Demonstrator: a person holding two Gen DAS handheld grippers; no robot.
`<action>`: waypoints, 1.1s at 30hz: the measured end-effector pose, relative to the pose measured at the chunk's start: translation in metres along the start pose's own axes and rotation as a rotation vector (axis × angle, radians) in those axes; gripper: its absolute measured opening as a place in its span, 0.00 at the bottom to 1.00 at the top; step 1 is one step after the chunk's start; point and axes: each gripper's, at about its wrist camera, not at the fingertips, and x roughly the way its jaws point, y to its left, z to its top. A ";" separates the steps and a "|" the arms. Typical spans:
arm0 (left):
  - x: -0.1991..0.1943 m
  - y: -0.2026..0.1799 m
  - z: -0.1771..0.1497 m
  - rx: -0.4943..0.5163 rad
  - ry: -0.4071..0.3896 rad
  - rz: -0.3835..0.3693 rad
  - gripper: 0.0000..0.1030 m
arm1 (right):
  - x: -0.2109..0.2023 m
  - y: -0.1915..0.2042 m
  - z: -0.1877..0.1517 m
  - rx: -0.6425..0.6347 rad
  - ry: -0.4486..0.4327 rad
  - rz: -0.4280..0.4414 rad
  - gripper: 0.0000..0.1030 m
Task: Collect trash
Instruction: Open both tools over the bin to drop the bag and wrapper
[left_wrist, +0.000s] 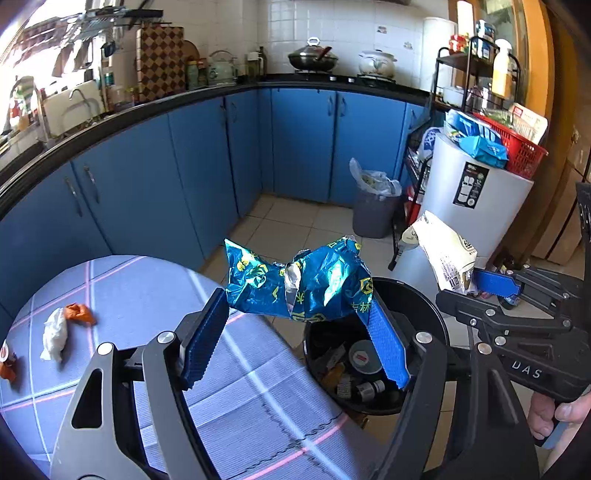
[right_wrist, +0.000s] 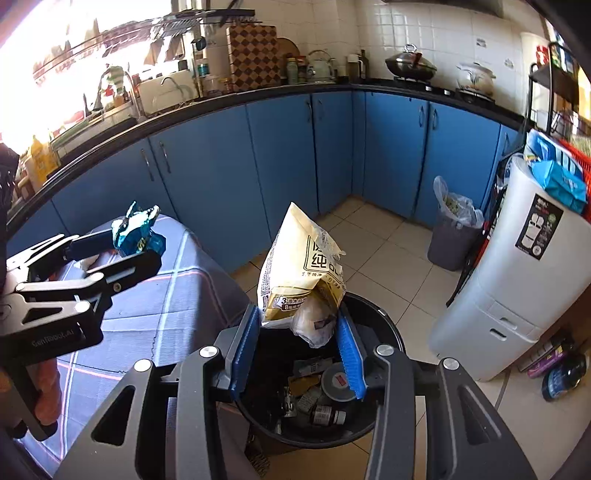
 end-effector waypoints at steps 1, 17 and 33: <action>0.003 -0.003 0.001 0.005 0.005 -0.001 0.71 | 0.000 -0.003 0.000 0.007 0.002 0.003 0.43; 0.021 -0.013 0.012 0.014 0.020 -0.033 0.71 | 0.008 -0.019 -0.003 0.060 -0.001 0.023 0.48; 0.027 -0.028 0.017 0.029 0.035 -0.086 0.78 | -0.006 -0.042 -0.002 0.143 -0.061 -0.050 0.66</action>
